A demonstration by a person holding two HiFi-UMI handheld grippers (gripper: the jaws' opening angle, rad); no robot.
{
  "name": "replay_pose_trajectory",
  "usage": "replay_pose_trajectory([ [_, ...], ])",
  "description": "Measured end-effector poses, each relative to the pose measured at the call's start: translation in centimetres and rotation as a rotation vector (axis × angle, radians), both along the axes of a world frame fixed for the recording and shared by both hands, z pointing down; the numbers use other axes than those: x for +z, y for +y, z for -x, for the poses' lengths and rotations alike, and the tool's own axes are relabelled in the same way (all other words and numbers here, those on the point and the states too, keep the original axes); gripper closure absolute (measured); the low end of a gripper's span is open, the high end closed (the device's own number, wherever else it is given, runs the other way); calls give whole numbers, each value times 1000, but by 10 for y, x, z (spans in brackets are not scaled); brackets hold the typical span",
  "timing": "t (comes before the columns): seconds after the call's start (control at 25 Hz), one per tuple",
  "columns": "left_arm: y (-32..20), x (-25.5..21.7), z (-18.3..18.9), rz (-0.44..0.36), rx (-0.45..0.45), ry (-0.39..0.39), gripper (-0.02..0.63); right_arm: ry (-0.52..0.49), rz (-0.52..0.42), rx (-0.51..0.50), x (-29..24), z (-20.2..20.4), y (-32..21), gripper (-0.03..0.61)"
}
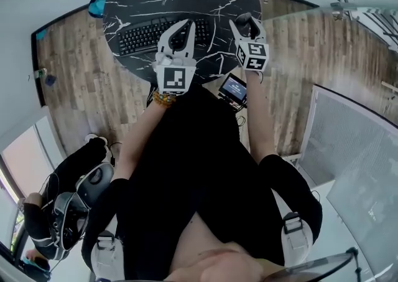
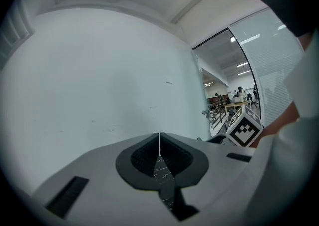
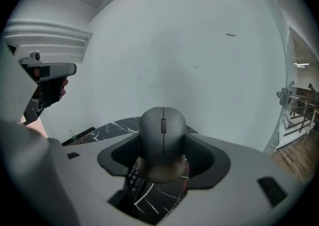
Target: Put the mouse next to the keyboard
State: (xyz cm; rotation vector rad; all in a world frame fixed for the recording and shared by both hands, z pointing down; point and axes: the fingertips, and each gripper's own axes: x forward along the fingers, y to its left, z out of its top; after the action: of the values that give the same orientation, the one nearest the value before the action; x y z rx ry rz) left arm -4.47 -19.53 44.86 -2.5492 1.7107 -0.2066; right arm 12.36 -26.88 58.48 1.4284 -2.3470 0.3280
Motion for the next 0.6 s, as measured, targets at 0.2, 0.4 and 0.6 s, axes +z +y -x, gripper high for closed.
replay_pose_trajectory([
  [0.2,-1,3,3,-1,5,-13,594,8,58,11,28,0,-2,292],
  [0.4,0,6,4,10,-3,-9,594,15,111,16,50,-2,-3,293],
  [0.6,1,11,7,23,-11,-15,594,18,153,32,72,-7,-4,293],
])
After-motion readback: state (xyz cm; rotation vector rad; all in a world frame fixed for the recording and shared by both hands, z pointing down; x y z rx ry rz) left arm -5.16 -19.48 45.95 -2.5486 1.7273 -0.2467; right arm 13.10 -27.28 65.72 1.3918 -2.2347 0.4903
